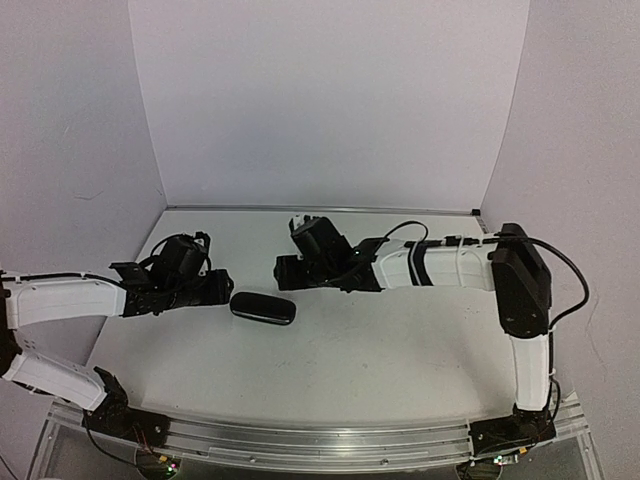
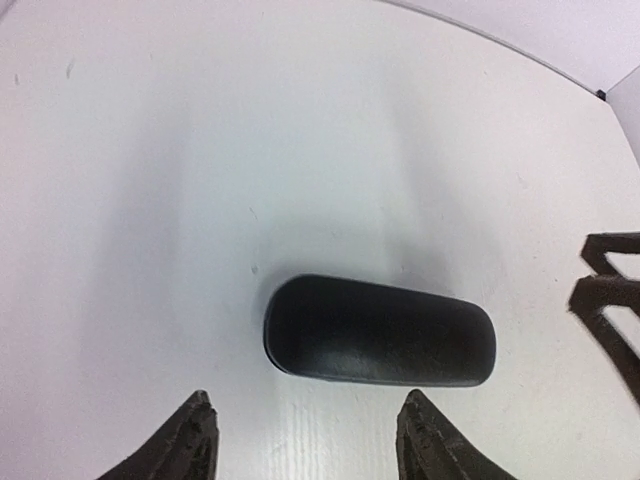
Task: Organize the sunglasses
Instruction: Reset both arms
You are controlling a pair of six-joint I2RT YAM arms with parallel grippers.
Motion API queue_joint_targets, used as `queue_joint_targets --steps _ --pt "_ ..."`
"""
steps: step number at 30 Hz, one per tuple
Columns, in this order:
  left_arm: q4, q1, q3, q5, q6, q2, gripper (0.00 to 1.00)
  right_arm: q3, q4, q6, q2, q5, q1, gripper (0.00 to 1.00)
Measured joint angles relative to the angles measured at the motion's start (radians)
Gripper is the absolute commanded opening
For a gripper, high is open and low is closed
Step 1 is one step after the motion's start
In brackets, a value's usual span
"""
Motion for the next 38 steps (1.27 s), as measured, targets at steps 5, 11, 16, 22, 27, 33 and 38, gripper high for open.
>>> queue_joint_targets --steps 5,11,16,22,27,33,38 --pt "0.034 0.035 0.000 -0.132 0.062 -0.050 0.83 -0.147 0.057 -0.067 -0.161 0.050 -0.065 0.84" --pt "0.150 0.145 -0.098 -0.218 0.130 -0.119 0.92 -0.367 0.090 -0.159 -0.328 0.194 -0.138 0.98" --pt "0.224 0.172 -0.134 -0.288 0.217 -0.107 0.99 -0.526 0.093 -0.207 -0.442 0.292 -0.140 0.98" --pt "0.354 0.204 -0.137 -0.311 0.326 -0.056 0.99 -0.652 0.109 -0.216 -0.581 0.328 -0.171 0.98" --pt "0.472 0.274 -0.196 -0.257 0.351 -0.048 0.99 -0.720 0.142 -0.210 -0.678 0.338 -0.224 0.98" --pt "0.576 0.367 -0.306 -0.194 0.360 -0.055 0.99 -0.773 0.179 -0.204 -0.749 0.340 -0.283 0.98" --pt "0.639 0.414 -0.329 -0.142 0.357 -0.055 0.99 -0.831 0.235 -0.203 -0.802 0.309 -0.323 0.98"
